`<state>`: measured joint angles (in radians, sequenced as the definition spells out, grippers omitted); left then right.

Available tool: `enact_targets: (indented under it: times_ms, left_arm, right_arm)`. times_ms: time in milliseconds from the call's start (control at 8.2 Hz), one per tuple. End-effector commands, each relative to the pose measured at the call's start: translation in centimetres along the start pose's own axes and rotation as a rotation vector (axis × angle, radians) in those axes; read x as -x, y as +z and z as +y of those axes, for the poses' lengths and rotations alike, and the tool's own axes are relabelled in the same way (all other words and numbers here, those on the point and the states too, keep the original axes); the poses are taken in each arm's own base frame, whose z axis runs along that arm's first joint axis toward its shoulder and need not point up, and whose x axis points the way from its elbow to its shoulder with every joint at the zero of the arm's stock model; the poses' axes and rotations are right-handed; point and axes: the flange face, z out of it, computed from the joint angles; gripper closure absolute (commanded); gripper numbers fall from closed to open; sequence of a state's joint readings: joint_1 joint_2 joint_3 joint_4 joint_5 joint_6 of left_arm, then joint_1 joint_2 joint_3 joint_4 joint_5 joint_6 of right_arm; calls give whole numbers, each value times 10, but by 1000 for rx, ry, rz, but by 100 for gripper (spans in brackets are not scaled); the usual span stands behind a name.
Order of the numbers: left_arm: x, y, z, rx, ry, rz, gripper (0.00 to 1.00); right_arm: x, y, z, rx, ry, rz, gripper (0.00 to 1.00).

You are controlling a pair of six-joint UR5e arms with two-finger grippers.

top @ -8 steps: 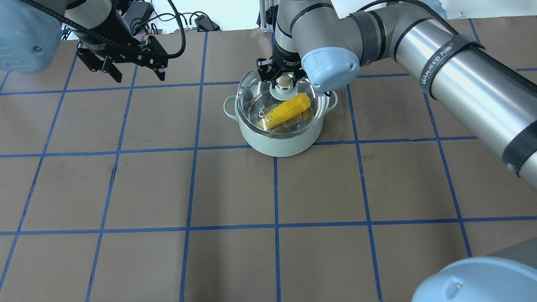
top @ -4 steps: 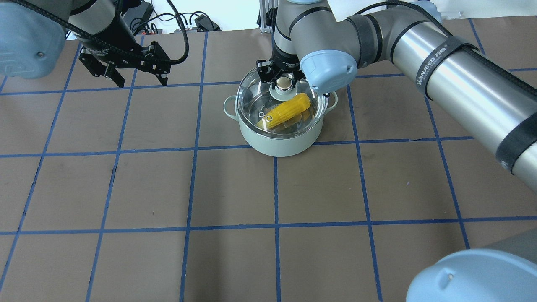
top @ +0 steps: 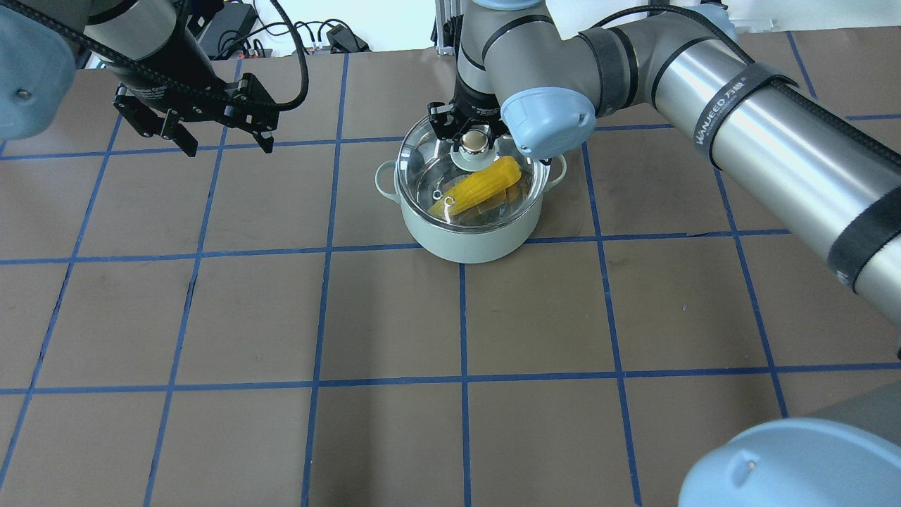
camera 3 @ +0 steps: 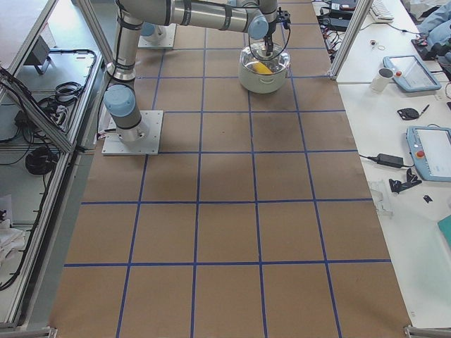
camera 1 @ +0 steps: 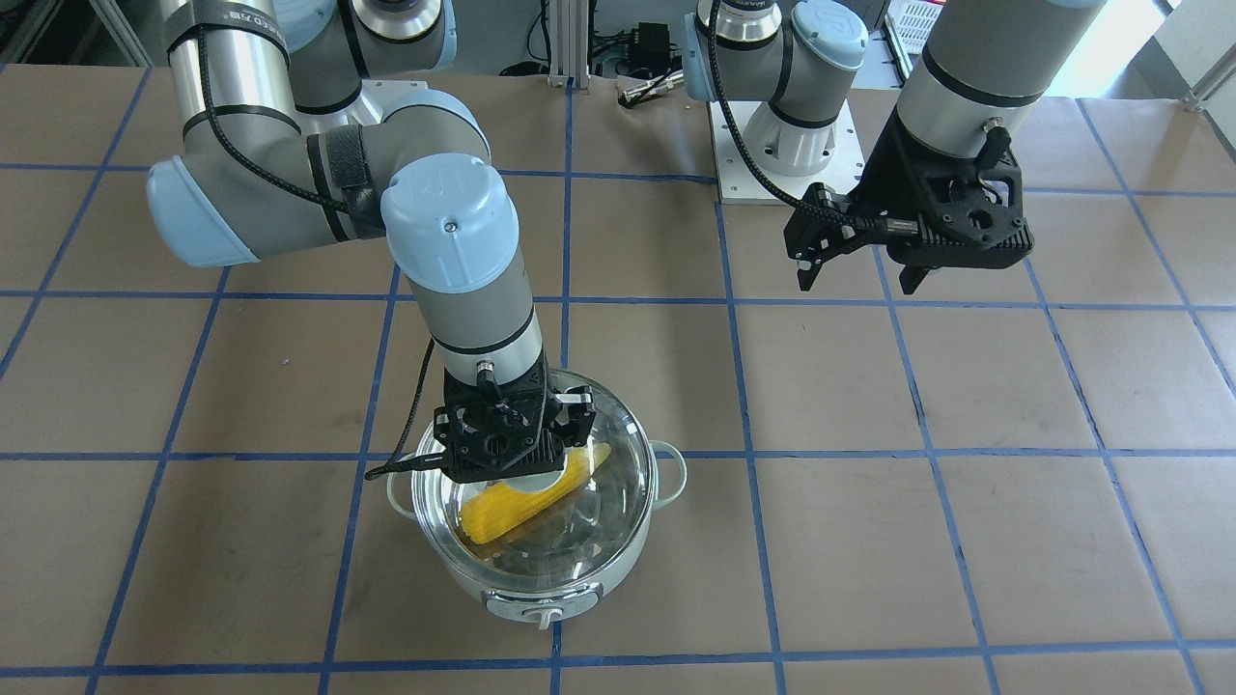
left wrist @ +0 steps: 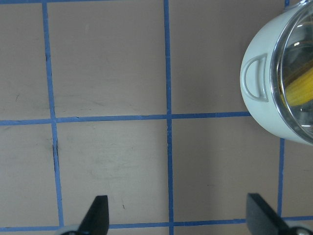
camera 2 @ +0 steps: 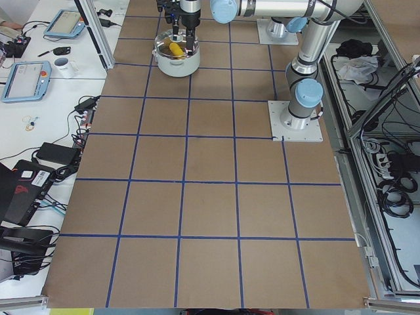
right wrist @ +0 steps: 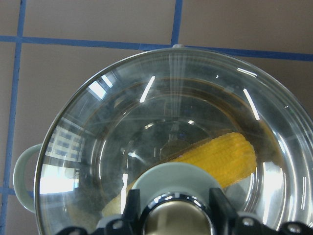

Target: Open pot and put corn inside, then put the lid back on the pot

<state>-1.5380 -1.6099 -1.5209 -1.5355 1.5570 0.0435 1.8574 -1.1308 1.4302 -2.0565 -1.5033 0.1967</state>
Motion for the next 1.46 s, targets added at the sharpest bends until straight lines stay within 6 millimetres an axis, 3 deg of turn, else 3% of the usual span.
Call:
enact_targets:
  times_ms: [0,366,732,976,1098,1220,1341]
  left_arm:
    - [0,3,1,11,-2,0,0]
    - [0,13,0,29,-49,7,0]
    - [1,9,3,23,-106,-2,0]
    - [0,20,5,43,-106,1,0]
    - [0,21,5,45,-106,1,0]
    - [0,21,6,45,-107,4,0]
    - [0,21,6,45,-105,7,0]
  right_arm:
    - [7,1,3,2,4,-2,88]
    - [6,2,2,1,3,0,88]
    - [2,8,7,13,4,24,88]
    - [2,8,7,12,4,23,88]
    - [2,8,7,12,5,23,83]
    - [2,8,7,12,4,24,66]
    - [2,7,7,11,6,22,30]
